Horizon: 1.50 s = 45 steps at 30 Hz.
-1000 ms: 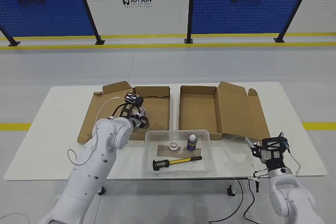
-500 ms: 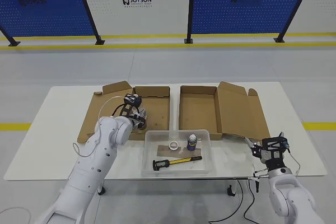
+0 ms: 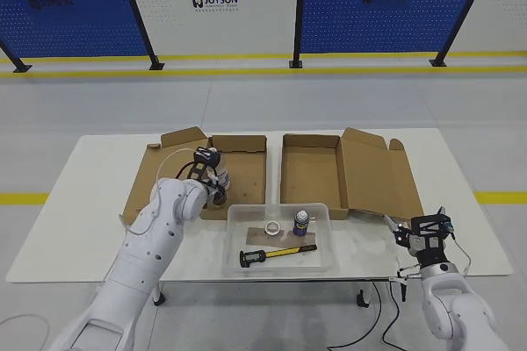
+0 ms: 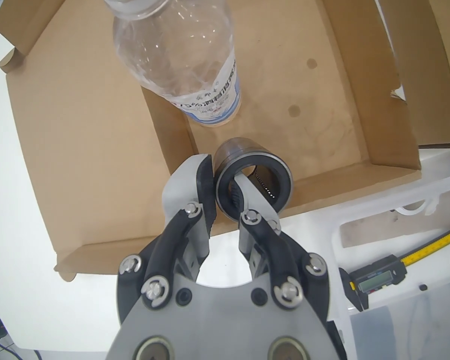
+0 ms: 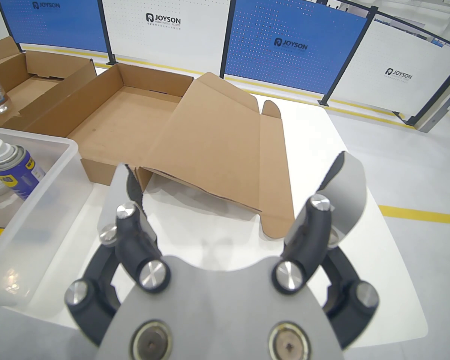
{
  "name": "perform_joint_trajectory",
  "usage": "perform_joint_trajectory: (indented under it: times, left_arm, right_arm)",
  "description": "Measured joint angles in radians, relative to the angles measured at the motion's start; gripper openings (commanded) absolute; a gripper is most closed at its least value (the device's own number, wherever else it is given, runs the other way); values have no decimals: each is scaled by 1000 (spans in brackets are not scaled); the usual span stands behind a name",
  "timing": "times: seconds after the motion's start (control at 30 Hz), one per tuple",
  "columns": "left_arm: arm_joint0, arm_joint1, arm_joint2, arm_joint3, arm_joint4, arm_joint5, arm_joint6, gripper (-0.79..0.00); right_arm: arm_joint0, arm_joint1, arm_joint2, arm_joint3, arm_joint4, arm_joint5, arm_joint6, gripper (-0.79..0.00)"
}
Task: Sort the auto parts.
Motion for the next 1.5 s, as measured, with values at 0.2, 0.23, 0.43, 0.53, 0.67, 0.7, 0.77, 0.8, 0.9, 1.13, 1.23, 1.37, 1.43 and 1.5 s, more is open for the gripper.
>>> perform_joint_trajectory:
  times: [0.2,0.23,0.43,0.53,0.67,0.7,0.77,0.8,0.9,1.13,1.23,1.37,1.43,1.5]
  left_arm:
    - [-19,-9,12,55,-23,0,17,-785]
    - [-24,-11,15,66,-27,-1,21,-785]
    - [-44,-18,28,110,-25,3,30,-785]
    - [-51,-20,30,122,-25,8,36,-702]
    - [-59,-23,32,125,-25,10,33,-557]
    - [-60,-23,32,122,-25,11,31,-536]
    - [-60,-24,34,115,-21,16,27,-486]
    - [-60,-24,35,113,-18,17,26,-483]
    - [-59,-26,38,105,-11,21,22,-425]
    - [-23,-22,26,-18,14,47,25,-12]
    - [21,-18,15,-132,27,65,33,0]
    - [99,-12,0,-308,26,75,59,0]
    - [140,-11,-2,-391,13,71,87,0]
    - [172,-11,-1,-446,-1,61,123,0]
  right_arm:
    - [0,0,0,0,0,0,0,0]
    - [0,0,0,0,0,0,0,0]
    - [0,0,0,0,0,0,0,0]
    - [0,0,0,0,0,0,0,0]
    - [0,0,0,0,0,0,0,0]
    - [0,0,0,0,0,0,0,0]
    - [0,0,0,0,0,0,0,0]
    - [0,0,0,0,0,0,0,0]
    - [0,0,0,0,0,0,0,0]
    - [0,0,0,0,0,0,0,0]
    - [0,0,0,0,0,0,0,0]
    - [0,0,0,0,0,0,0,0]
    - [0,0,0,0,0,0,0,0]
    - [0,0,0,0,0,0,0,0]
